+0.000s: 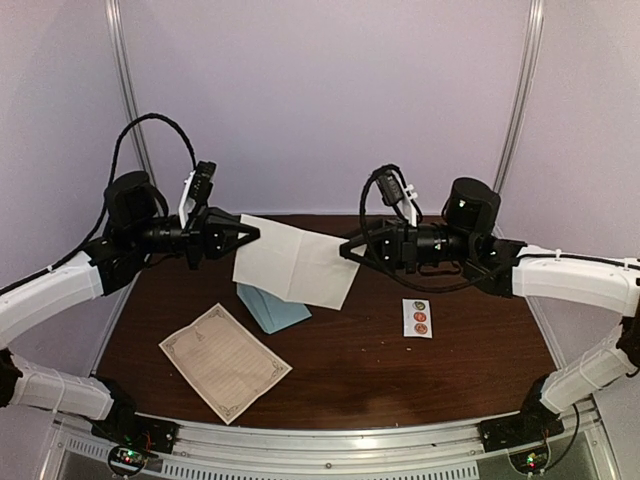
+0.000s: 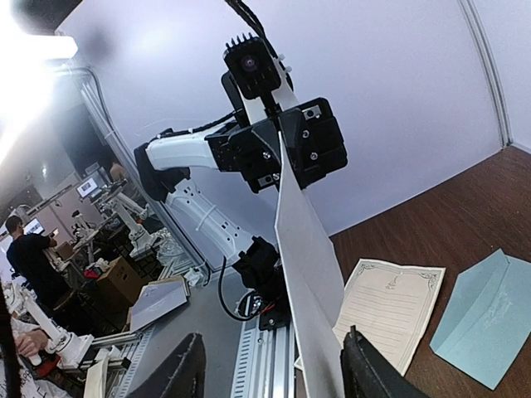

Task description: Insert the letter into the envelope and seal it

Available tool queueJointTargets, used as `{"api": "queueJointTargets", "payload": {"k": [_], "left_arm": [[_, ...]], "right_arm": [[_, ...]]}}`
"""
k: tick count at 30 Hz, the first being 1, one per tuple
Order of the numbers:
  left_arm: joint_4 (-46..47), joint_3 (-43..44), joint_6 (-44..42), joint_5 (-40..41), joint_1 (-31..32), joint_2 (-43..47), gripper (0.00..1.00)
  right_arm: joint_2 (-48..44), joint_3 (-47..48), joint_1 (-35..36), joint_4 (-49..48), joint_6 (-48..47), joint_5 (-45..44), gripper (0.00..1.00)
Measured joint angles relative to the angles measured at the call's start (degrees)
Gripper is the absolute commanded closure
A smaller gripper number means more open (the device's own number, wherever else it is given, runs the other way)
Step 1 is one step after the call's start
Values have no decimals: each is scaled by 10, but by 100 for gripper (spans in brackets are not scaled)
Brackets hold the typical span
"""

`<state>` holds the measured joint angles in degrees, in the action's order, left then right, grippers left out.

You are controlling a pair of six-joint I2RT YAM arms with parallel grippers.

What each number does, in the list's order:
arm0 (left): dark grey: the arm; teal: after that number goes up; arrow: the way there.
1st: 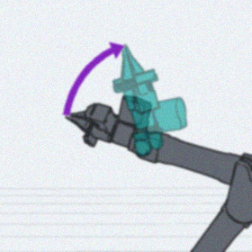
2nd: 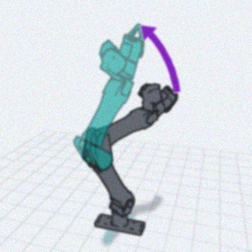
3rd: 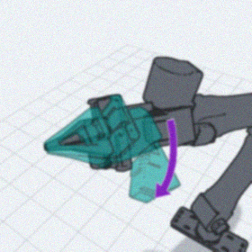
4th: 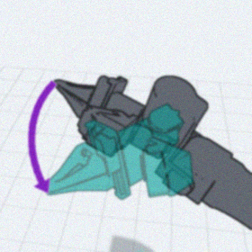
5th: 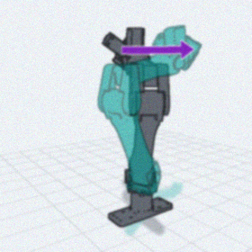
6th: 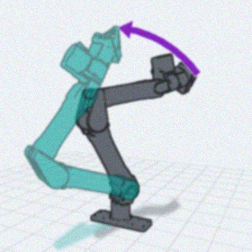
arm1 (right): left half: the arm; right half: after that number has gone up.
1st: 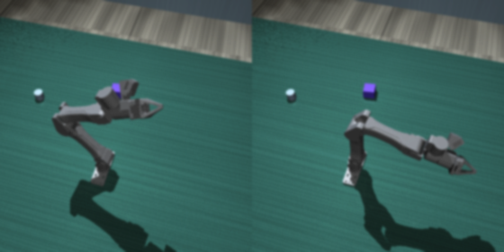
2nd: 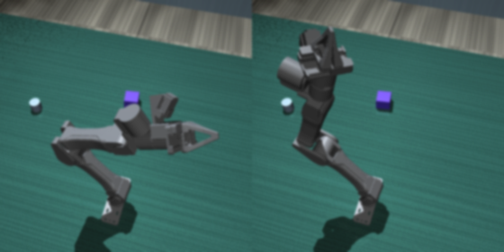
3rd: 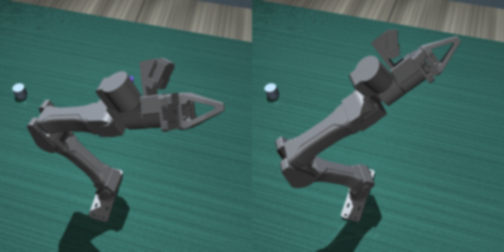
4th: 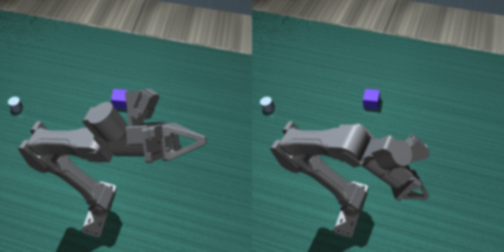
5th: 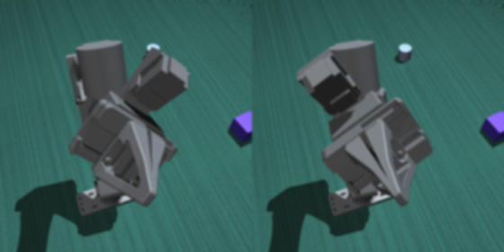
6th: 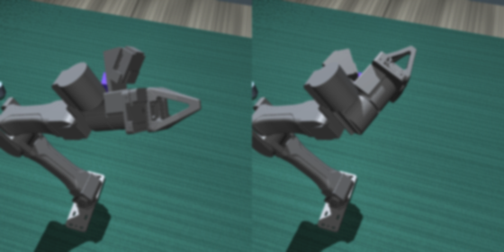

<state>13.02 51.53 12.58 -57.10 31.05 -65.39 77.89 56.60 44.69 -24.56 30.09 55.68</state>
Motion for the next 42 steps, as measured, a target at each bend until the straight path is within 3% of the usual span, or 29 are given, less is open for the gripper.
{"api": "queueJointTargets", "payload": {"k": [8, 18, 22, 27, 33, 34, 37, 38, 40, 42], "left_arm": [[27, -3, 19, 9, -3, 0, 100], [36, -5, 22, 14, -3, 1, 100], [37, -5, 22, 19, -4, 1, 100], [37, -8, 24, 29, -7, 2, 100], [35, -11, 24, 45, -7, 2, 100], [34, -11, 24, 49, -7, 2, 93], [21, -10, 15, 70, -7, 2, 54], [16, -10, 12, 78, -7, 2, 45], [2, -10, 5, 108, -7, 2, 33], [-10, -11, -2, 139, -7, 5, 28]], "right_arm": [[10, -9, 19, -56, 29, -6, 47], [42, -9, 24, -61, 29, -19, 52], [46, -9, 26, -61, 28, -22, 64], [47, -9, 26, -63, 28, -29, 98], [46, -10, 26, -61, 26, -49, 100], [46, -10, 26, -60, 25, -54, 100], [45, -10, 26, -52, 21, -73, 100], [43, -11, 25, -48, 20, -82, 100], [37, -15, 21, -40, 17, -99, 100], [29, -18, 13, -28, 15, -118, 100]]}}
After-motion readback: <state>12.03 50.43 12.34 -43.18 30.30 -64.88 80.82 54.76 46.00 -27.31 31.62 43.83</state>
